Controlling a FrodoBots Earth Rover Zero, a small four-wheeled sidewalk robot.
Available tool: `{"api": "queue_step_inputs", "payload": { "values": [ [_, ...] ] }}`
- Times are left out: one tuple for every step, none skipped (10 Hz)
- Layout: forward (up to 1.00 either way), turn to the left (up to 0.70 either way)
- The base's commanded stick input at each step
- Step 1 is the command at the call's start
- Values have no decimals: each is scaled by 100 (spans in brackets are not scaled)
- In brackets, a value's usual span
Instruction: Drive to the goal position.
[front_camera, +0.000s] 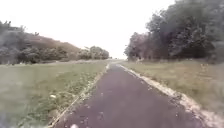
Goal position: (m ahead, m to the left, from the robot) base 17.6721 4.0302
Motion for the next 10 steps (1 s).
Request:
{"api": "queue_step_inputs", "payload": {
  "values": [
    [100,0],
    [100,0],
    [100,0],
    [100,0],
    [100,0],
    [100,0],
    [100,0],
    [100,0],
    [100,0],
    [100,0]
  ]
}}
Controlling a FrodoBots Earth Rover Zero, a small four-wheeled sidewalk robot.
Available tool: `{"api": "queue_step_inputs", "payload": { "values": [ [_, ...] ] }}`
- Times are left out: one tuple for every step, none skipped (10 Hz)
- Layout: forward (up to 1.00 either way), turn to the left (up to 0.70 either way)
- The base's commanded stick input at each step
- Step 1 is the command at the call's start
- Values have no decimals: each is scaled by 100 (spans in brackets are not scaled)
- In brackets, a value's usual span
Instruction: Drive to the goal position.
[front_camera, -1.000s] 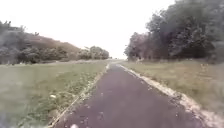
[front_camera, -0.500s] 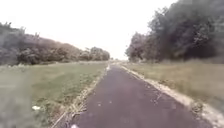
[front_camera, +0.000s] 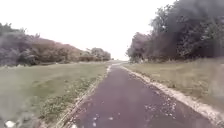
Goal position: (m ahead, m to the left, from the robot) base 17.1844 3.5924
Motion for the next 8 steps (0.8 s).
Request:
{"api": "queue_step_inputs", "payload": {
  "values": [
    [100,-27],
    [100,-34],
    [100,-22],
    [100,-12],
    [100,0],
    [100,0],
    [100,0],
    [100,0]
  ]
}}
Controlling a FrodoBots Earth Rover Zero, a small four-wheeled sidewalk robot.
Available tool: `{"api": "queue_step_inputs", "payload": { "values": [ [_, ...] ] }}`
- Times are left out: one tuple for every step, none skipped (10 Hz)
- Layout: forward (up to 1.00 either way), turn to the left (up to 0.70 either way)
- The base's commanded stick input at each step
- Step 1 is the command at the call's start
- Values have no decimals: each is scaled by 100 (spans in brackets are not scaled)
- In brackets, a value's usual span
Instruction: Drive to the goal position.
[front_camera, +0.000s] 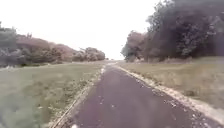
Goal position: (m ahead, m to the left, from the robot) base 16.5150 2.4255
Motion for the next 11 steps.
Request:
{"api": "queue_step_inputs", "payload": {
  "values": [
    [100,0],
    [100,0],
    [100,0],
    [100,0],
    [100,0],
    [100,0],
    [100,0],
    [100,0],
    [100,0],
    [100,0],
    [100,0]
  ]
}}
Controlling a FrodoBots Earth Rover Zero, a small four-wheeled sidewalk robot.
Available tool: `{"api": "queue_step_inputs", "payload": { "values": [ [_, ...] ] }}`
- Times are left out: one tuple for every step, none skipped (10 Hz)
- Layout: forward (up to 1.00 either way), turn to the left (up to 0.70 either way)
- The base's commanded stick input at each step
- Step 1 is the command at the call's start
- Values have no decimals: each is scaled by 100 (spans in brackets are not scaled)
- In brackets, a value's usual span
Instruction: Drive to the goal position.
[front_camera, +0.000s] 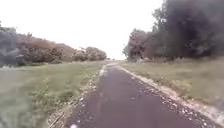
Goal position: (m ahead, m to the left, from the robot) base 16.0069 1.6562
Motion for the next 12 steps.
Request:
{"api": "queue_step_inputs", "payload": {
  "values": [
    [100,0],
    [100,-17],
    [100,-27],
    [100,-37],
    [100,-12],
    [100,-4],
    [100,0],
    [100,0],
    [100,0],
    [100,0],
    [100,0],
    [100,0]
  ]
}}
